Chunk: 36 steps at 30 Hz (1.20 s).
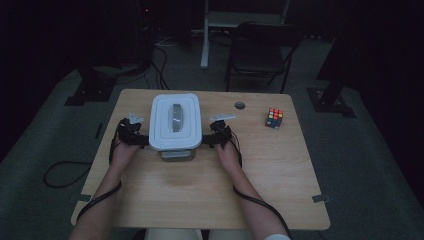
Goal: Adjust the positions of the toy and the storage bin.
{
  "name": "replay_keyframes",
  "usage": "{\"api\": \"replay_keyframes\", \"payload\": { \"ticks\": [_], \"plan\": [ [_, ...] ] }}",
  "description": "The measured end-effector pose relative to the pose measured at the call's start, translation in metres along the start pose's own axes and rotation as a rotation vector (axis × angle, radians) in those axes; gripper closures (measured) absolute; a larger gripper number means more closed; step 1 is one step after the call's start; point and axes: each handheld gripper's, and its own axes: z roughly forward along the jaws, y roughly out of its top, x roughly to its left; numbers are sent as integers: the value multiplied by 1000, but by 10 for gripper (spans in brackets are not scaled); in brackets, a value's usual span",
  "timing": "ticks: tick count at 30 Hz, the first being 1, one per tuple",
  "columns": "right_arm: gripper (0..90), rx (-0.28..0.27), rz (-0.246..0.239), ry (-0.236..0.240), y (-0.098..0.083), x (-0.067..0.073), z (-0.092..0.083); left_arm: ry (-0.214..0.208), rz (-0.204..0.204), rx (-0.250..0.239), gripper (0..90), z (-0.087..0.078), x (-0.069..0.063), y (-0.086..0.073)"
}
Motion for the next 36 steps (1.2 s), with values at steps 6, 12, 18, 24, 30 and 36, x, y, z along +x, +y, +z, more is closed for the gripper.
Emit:
{"api": "replay_keyframes", "payload": {
  "ticks": [6, 12, 18, 24, 30, 36],
  "plan": [
    [173, -1, 4, -11, -7, -8, -9, -18, 3, 3, 8, 5, -11, 4],
    [172, -2, 1, -28, -13, -16, -19, -26, 25, 19, 8, 10, -25, 7],
    [173, -5, 11, -36, -21, -27, -30, -34, 68, 31, 8, 13, -41, 13],
    [173, -21, 27, -63, -31, -37, -43, -53, 111, 38, 8, 16, -59, 19],
    [173, -27, 47, -65, -42, -51, -58, -82, 139, 37, 8, 19, -76, 24],
    [172, -22, 46, -91, -50, -59, -70, -117, 158, 44, 8, 22, -90, 29]
  ]
}}
